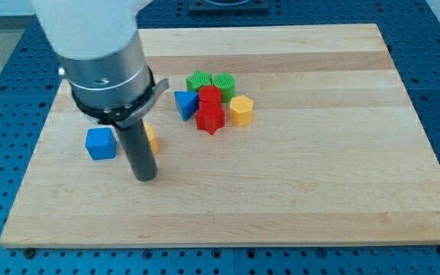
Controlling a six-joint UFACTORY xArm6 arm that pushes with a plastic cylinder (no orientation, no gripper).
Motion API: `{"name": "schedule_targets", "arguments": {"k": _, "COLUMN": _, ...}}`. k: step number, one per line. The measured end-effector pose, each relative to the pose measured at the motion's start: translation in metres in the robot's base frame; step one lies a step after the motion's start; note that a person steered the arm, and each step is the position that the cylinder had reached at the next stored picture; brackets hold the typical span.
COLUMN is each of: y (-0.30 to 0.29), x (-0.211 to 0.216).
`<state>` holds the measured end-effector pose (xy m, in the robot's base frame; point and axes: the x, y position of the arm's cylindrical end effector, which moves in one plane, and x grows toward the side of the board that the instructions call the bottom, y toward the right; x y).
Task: Move the heart into the blue triangle
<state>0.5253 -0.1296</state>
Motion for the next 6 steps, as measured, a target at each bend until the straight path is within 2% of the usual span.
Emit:
{"name": "schedule_targets", "arguments": {"k": 3, "y": -0.026, "x": -0.039}}
{"name": "schedule_targets", "arguments": {"k": 4, "y": 0.002, "x": -0.045}}
{"name": "schedule_targets", "arguments": {"k": 6, "y": 0.013, "x": -0.064}}
